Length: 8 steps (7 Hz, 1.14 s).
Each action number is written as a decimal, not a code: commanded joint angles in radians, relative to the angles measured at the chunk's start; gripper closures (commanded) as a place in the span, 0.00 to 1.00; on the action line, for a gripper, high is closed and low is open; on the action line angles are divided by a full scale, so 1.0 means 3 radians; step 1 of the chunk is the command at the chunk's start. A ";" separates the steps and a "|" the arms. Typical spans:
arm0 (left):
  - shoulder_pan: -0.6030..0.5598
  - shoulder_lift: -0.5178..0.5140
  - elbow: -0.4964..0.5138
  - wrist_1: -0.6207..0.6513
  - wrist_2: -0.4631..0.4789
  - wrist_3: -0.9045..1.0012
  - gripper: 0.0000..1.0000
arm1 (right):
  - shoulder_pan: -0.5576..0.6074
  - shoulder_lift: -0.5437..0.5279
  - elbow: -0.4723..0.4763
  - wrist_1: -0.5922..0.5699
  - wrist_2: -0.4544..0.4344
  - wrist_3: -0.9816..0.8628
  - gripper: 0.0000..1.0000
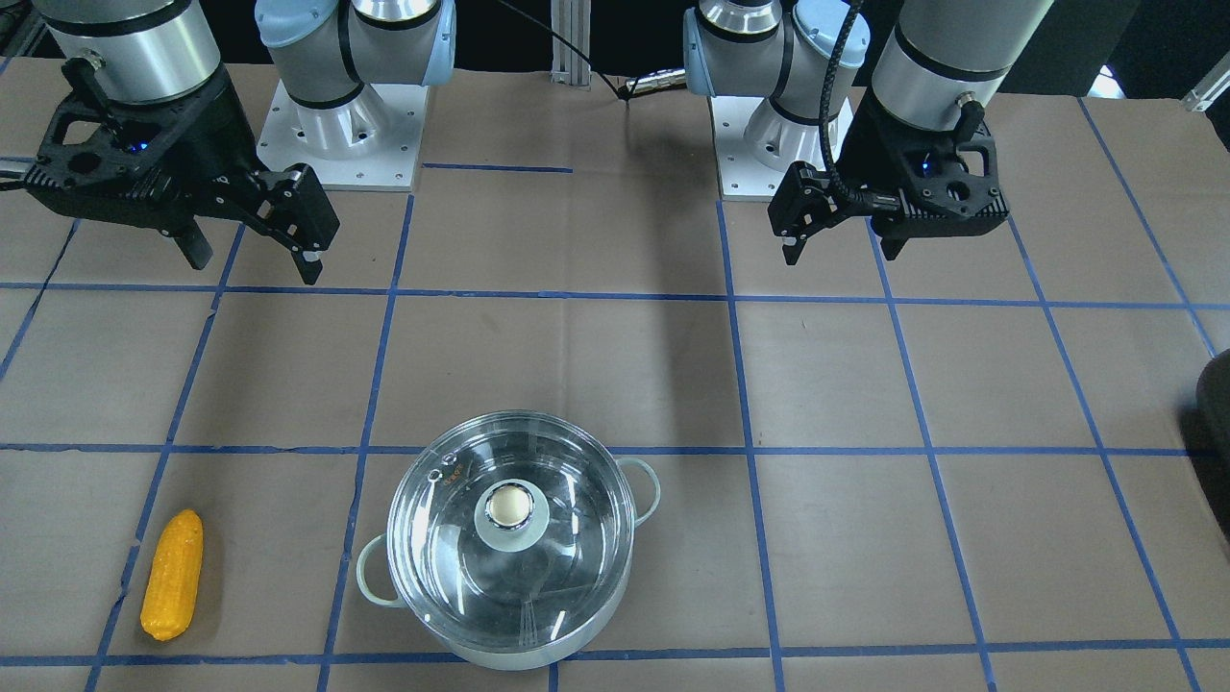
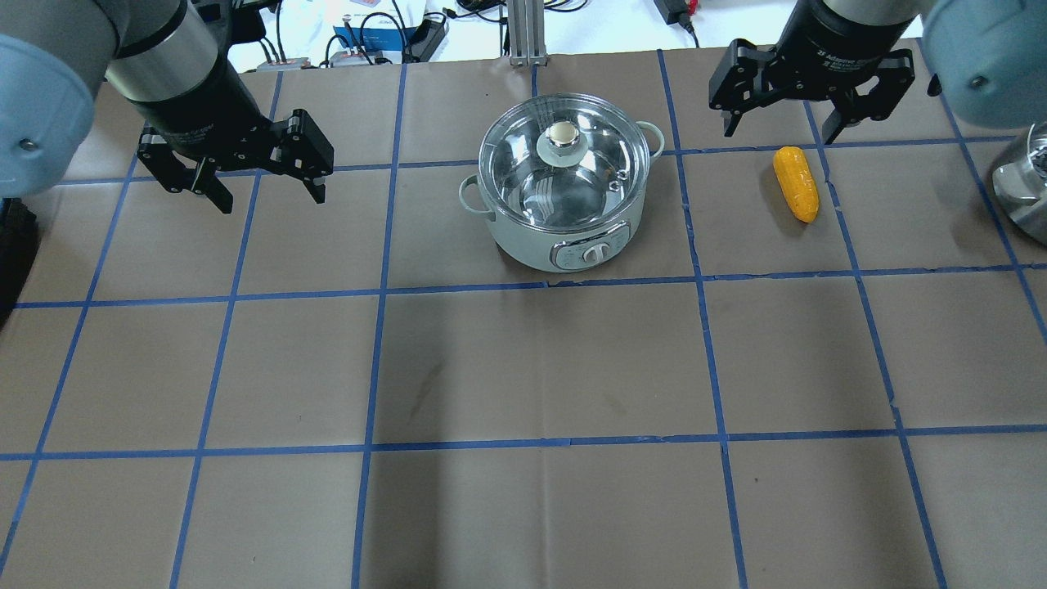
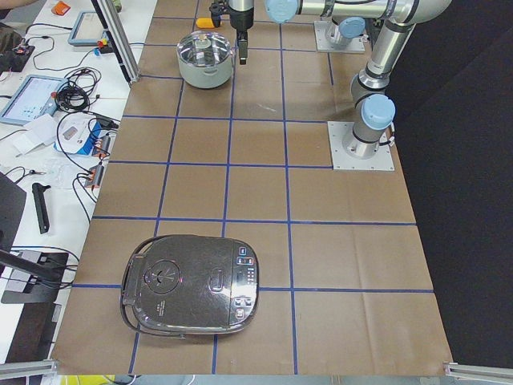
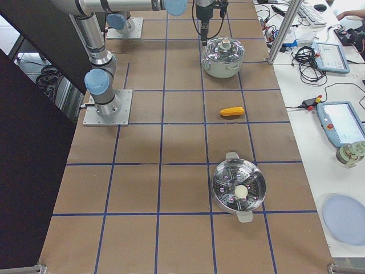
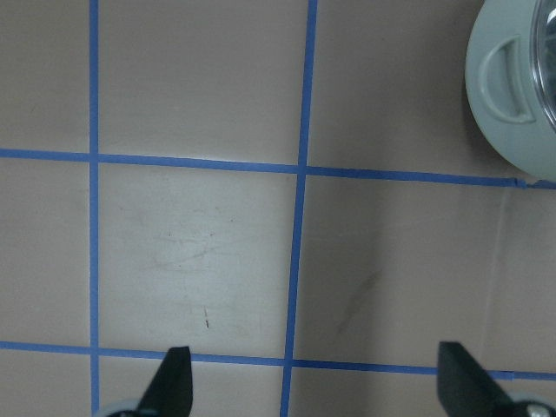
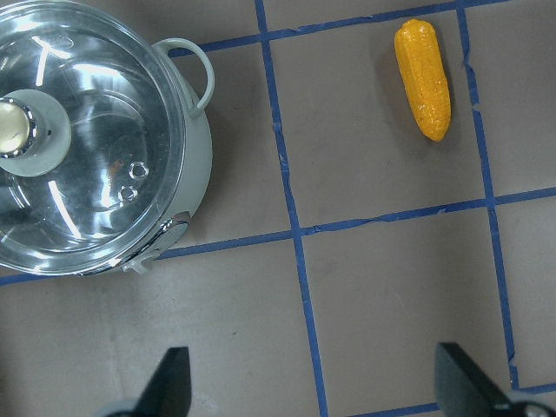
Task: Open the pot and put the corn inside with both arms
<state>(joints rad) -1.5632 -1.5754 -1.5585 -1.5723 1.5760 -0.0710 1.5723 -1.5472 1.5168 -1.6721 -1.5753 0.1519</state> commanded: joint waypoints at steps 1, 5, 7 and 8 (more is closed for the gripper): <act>0.0000 0.0000 0.0000 0.0000 -0.0002 -0.0004 0.00 | 0.0000 -0.0002 0.0001 0.0015 0.0000 -0.0005 0.00; -0.0422 -0.0687 0.0610 0.0168 -0.0074 -0.0340 0.00 | -0.0086 0.0038 -0.0024 0.0107 -0.0005 -0.0544 0.00; -0.0872 -0.1387 0.1244 0.0403 -0.0079 -0.0932 0.00 | -0.0448 0.0425 -0.0167 -0.0096 0.0000 -0.0644 0.00; -0.0991 -0.1649 0.1475 0.0490 -0.0079 -0.1101 0.00 | -0.0607 0.0696 -0.0319 -0.0112 0.0000 -0.0852 0.00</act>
<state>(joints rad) -1.8035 -1.9653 -1.2103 -1.4599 1.5527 -0.3277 1.4510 -1.4287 1.4660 -1.6885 -1.5759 -0.0474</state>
